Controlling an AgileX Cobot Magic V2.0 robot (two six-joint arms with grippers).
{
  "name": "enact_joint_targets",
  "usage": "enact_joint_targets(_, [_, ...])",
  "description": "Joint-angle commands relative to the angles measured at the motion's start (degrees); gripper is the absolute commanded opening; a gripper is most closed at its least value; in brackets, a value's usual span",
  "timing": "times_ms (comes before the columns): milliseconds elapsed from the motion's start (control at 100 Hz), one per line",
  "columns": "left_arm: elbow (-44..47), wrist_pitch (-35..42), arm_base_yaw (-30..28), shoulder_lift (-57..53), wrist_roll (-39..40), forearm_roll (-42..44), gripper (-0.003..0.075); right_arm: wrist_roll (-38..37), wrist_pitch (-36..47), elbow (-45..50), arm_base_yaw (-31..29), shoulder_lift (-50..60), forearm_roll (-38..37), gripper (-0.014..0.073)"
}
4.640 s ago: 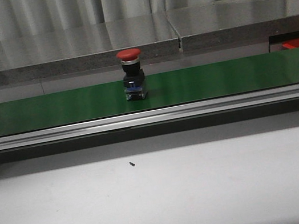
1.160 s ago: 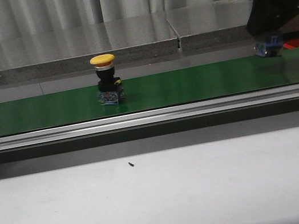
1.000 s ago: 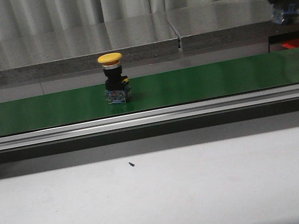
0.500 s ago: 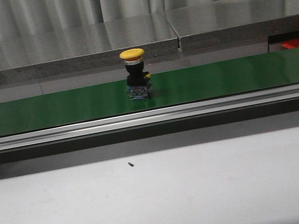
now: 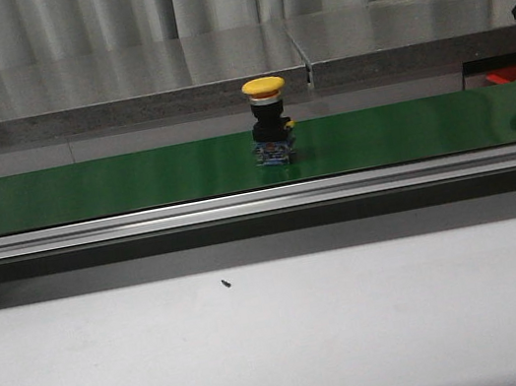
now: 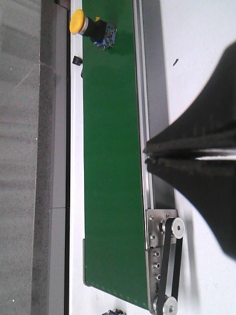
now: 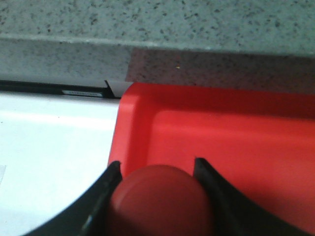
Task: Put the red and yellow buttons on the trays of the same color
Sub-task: 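Carry the red button into the red tray and open the right gripper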
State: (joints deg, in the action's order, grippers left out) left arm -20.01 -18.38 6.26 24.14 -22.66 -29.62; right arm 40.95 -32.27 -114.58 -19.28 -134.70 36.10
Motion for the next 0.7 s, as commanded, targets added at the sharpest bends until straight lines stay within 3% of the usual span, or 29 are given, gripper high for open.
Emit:
enact_joint_targets(0, [-1.7,3.8,0.4,0.2,0.0,-0.8,-0.0019,0.0,3.4,-2.3,-0.4,3.6,1.2,0.0165])
enact_joint_targets(400, [-1.7,3.8,0.4,0.2,0.0,-0.8,-0.0019,0.0,3.4,-2.3,-0.4,1.5,0.8,0.0188])
enact_joint_targets(470, [-1.7,3.8,0.4,0.2,0.0,-0.8,-0.0019,0.0,3.4,-2.3,-0.4,1.5,0.8,0.0276])
enact_joint_targets(600, [-1.7,3.8,0.4,0.2,0.0,-0.8,-0.0019,0.0,3.4,-2.3,-0.4,1.9,0.8,0.0553])
enact_joint_targets(690, [-1.7,3.8,0.4,0.2,0.0,-0.8,-0.0019,0.0,3.5,-2.3,-0.4,2.5,0.8,0.0633])
